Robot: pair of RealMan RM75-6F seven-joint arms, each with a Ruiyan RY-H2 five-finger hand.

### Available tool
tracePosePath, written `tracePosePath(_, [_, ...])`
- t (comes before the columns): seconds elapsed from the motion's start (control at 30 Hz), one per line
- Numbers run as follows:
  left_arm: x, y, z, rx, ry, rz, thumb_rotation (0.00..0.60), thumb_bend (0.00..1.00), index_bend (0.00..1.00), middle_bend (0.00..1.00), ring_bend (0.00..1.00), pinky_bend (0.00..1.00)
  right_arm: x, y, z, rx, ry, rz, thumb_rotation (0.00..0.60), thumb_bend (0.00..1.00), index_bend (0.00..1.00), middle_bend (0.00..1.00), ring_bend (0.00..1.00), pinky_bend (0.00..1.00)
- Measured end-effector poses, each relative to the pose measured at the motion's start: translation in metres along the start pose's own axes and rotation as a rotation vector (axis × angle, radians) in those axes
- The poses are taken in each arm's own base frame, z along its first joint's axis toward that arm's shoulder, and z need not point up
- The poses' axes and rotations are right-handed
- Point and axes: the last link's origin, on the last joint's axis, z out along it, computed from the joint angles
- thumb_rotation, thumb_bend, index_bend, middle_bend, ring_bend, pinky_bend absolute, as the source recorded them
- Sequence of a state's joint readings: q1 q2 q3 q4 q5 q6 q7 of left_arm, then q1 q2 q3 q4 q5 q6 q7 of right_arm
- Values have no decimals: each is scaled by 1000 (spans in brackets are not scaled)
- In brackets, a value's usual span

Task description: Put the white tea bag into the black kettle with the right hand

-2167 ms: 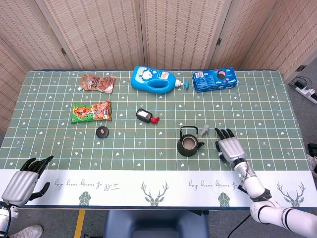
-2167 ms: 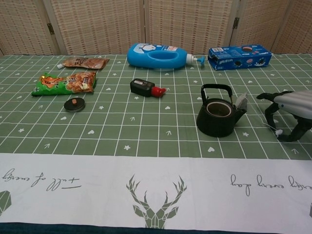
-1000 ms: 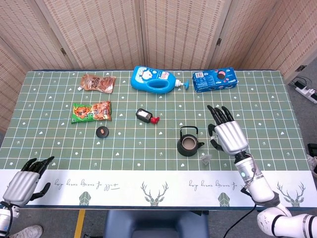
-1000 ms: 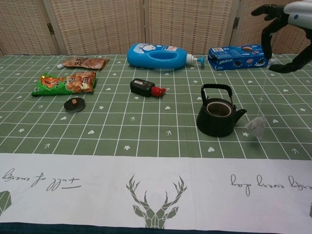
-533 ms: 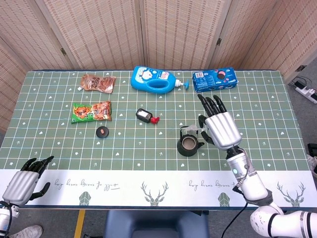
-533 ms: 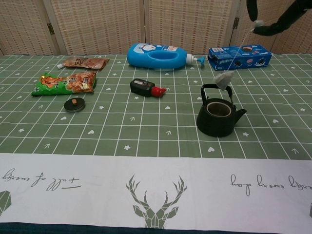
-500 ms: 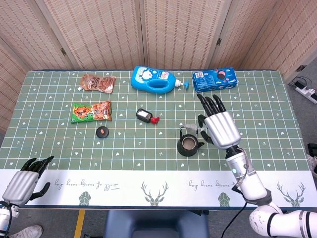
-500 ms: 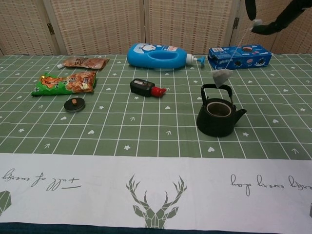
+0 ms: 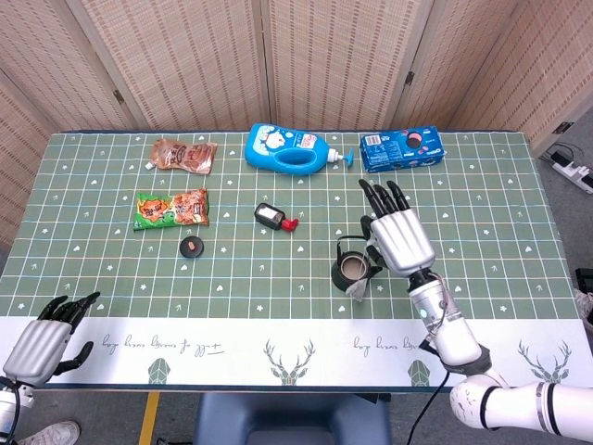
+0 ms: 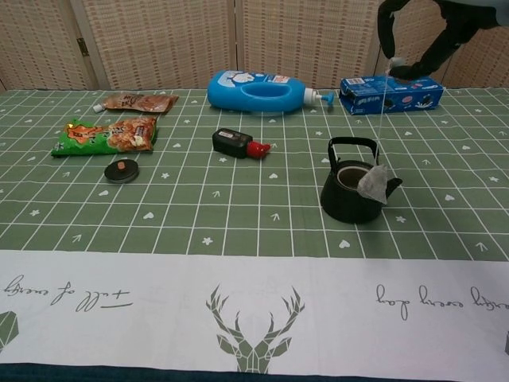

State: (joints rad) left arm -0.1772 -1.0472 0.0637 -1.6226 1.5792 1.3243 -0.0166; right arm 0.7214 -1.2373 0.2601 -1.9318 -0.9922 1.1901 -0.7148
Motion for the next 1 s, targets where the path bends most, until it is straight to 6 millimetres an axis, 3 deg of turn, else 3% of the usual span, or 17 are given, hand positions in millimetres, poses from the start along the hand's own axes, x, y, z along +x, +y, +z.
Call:
tracePosePath(0.43, [1,1,-1,-8,7,-5,600,403,0,147,175,96,-3,-3,2,0,-5,-5,600,333,562,15,79,0])
tracePosePath(1.0, [0,0,-1,-3,4,2,600,403,0,147,175,96,-23,8,0,-14,-49,-26,600,333,562,16,84,0])
